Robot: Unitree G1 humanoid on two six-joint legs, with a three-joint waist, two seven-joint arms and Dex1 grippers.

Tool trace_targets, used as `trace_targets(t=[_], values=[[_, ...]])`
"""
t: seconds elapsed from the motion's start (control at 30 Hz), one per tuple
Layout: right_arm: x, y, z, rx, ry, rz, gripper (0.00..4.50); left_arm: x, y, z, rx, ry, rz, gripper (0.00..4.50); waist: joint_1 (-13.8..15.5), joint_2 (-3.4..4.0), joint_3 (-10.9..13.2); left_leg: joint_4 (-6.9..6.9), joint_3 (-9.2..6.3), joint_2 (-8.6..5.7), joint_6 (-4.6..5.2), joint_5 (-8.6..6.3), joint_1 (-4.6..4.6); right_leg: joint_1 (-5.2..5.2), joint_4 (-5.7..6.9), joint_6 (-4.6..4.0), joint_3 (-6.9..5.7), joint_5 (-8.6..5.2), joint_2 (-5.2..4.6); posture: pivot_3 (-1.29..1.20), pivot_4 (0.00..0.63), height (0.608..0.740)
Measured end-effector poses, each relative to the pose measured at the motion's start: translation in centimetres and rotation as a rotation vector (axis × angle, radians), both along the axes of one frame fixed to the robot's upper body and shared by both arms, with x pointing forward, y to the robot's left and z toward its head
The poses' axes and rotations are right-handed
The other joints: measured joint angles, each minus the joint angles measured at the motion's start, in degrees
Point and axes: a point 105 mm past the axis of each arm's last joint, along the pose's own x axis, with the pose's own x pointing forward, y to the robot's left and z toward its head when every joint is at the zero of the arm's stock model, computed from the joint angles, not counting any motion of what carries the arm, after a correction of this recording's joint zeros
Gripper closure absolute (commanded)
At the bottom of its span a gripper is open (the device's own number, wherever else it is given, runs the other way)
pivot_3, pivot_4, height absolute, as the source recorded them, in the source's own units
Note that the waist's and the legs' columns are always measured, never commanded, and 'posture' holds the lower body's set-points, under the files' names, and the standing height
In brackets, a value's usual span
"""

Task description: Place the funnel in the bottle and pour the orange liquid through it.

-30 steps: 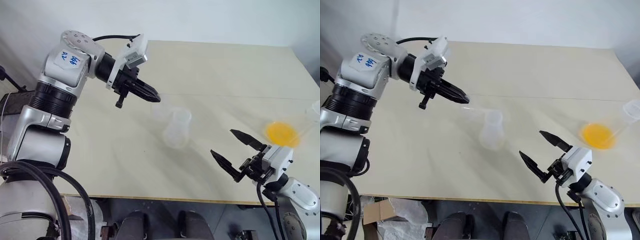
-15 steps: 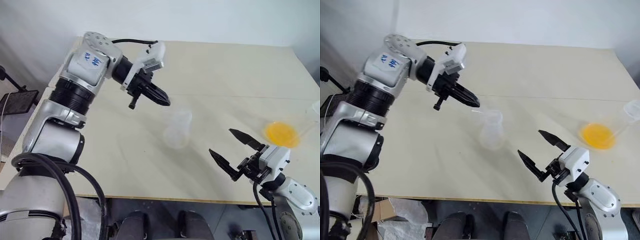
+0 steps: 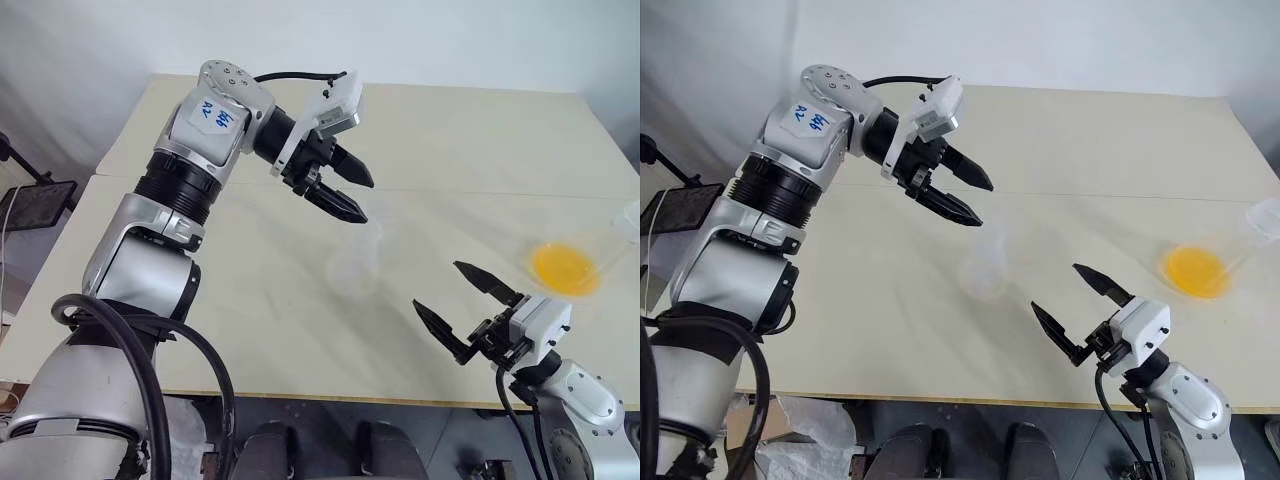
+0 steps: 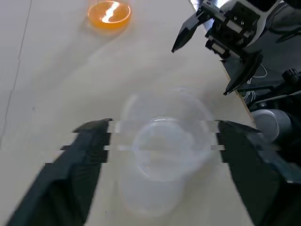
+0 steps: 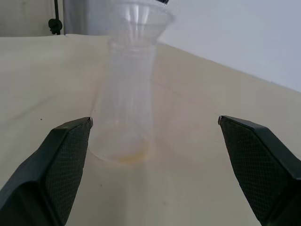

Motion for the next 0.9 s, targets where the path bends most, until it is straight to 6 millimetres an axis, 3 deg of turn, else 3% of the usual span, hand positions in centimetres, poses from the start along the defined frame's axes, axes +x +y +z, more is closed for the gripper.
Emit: trace_targets(t=[0.13,0.27,0.37,0.53,0.63,0.73,0.83,0.9], values=[[0.0,0.0,0.1,0.002,-0.010,-0.002,0.00,-0.3,-0.4,0.9,-0.076,0.007,-0.023,0.06,0.0,0.00,0.0,0.00,0.00,0.00,0.00,0.00,0.00,0.00,0.00,0.00,0.00,0.00,0.00,0.00,0.150,0.740],[-0.1,-0.1,0.0,0.004,-0.009,-0.009,0.00,-0.1,1.0,0.4,-0.181,0.044,-0.019,0.06,-0.3,0.03,0.0,-0.01,-0.01,0.03,0.00,0.00,0.05,0.00,0.08,0.00,0.01,0.00,0.00,0.00,0.150,0.740],[0.0,-0.6,0.2,0.022,-0.019,-0.047,0.00,0.0,3.0,-1.3,-0.292,0.058,-0.012,0.06,-0.7,0.03,0.0,0.00,-0.03,0.06,-0.01,0.01,0.06,0.00,0.12,0.00,0.01,0.00,0.00,0.00,0.150,0.740],[0.2,-3.6,1.6,0.103,-0.070,-0.211,0.00,0.6,8.0,-3.5,-0.498,-0.075,0.143,0.06,-0.9,0.03,0.0,0.01,-0.09,0.01,-0.01,0.00,0.09,0.03,0.17,0.00,0.00,0.00,-0.11,0.00,0.150,0.740],[0.1,-6.2,2.4,0.146,-0.103,-0.333,0.00,-0.5,11.9,-7.0,-0.582,-0.097,0.336,0.06,-1.4,0.09,-0.1,-0.06,-0.13,-0.01,0.00,-0.01,0.13,0.05,0.18,0.00,0.01,0.00,-0.16,0.00,0.150,0.740],[-0.2,-7.8,2.6,0.165,-0.112,-0.393,0.00,-2.1,13.0,-9.8,-0.625,-0.022,0.459,0.06,-1.0,0.05,0.0,0.02,-0.25,-0.02,0.01,0.00,0.06,0.10,0.15,0.00,-0.02,0.00,-0.16,0.00,0.150,0.740],[-0.1,-8.2,2.8,0.191,-0.117,-0.398,0.00,-3.7,13.5,-9.8,-0.638,-0.072,0.495,0.06,-0.4,0.10,-0.1,0.06,-0.18,-0.03,0.02,0.00,0.23,0.28,0.09,0.00,0.09,0.00,-0.19,0.00,0.150,0.740],[-0.2,-8.8,2.9,0.199,-0.119,-0.425,0.00,-4.6,14.0,-10.9,-0.630,-0.069,0.528,0.06,-0.4,0.31,-0.2,-0.01,-0.17,-0.03,0.02,-0.01,0.40,0.43,0.06,0.00,0.09,0.00,-0.19,0.00,0.150,0.740]])
